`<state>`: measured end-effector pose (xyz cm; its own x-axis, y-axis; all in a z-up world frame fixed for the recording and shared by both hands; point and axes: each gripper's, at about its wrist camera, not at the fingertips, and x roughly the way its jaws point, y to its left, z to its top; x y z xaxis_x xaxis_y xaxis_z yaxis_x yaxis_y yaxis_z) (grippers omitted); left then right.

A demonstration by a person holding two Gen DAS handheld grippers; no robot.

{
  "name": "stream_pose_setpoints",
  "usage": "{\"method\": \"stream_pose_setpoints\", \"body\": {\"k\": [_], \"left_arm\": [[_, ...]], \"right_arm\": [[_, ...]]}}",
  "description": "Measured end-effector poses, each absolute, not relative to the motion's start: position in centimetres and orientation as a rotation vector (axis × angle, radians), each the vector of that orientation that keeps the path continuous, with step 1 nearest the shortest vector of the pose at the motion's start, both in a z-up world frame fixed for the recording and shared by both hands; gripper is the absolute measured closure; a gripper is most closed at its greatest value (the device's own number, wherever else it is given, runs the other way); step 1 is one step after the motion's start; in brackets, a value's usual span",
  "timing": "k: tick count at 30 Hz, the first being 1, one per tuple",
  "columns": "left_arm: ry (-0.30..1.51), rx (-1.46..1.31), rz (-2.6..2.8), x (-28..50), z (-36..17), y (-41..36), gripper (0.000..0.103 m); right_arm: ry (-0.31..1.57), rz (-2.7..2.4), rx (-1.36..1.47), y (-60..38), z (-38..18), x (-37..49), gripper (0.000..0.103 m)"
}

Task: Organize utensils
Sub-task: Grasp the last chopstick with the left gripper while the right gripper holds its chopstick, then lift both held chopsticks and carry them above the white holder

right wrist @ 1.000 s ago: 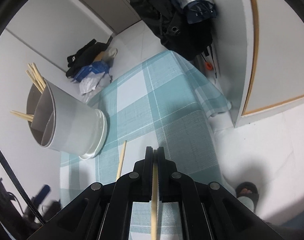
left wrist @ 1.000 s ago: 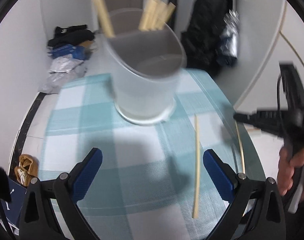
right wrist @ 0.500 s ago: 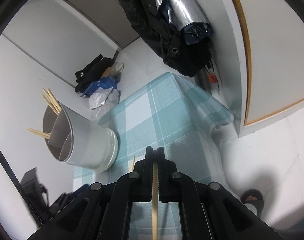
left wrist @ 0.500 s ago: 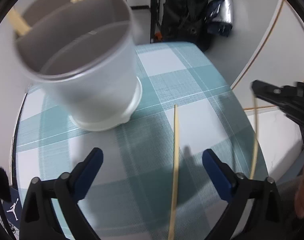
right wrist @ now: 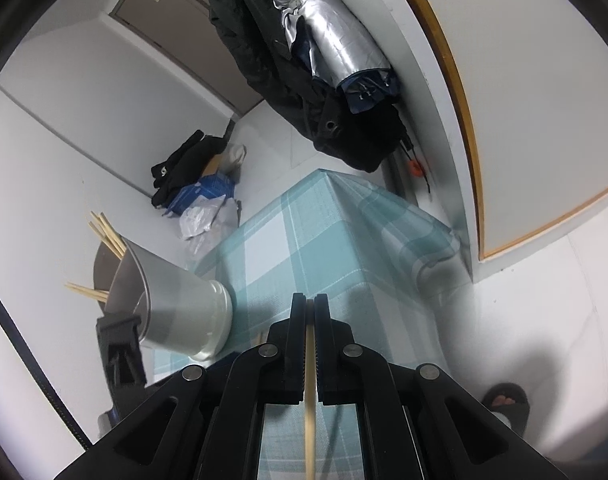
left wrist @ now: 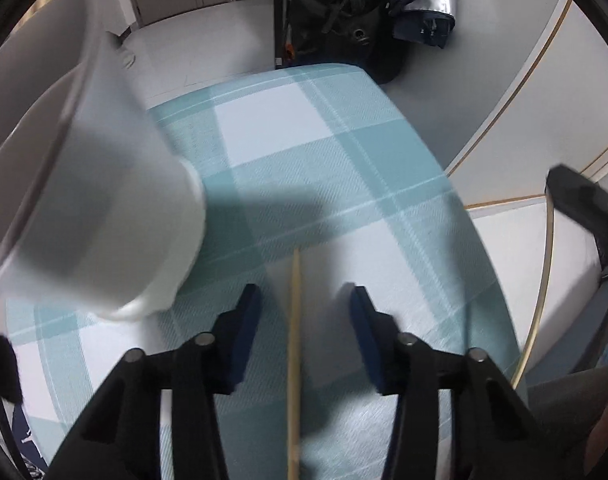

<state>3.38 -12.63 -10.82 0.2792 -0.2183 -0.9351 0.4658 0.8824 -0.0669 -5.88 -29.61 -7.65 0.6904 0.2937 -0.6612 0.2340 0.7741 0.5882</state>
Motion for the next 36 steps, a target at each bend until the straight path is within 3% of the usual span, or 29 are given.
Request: {"method": "stream_pose_setpoints", "body": {"k": [6, 8, 13, 28, 36], "left_arm": [[1.232, 0.185, -0.463, 4.5, -10.9, -14.3, 0.098], [1.236, 0.163, -0.450, 4.5, -10.9, -14.3, 0.101], [1.232, 0.128, -0.434, 4.3, -10.3, -14.0, 0.103], [0.922, 0.007, -0.491, 0.0, 0.0, -8.7, 0.103], [0.818, 0.003, -0.483, -2.5, 2.6, -6.2, 0.103]], "right_arm": [[0.816, 0.035, 0.738, -30.4, -7.5, -6.2, 0.100], [0.808, 0.030, 0.732, -30.4, -7.2, -6.3, 0.100], [0.791, 0.026, 0.701, -30.0, -6.7, -6.3, 0.100], [0.635, 0.063, 0.602, -27.8, -3.7, -8.7, 0.100], [0.532, 0.085, 0.465, -25.1, -1.2, -11.0, 0.100]]}}
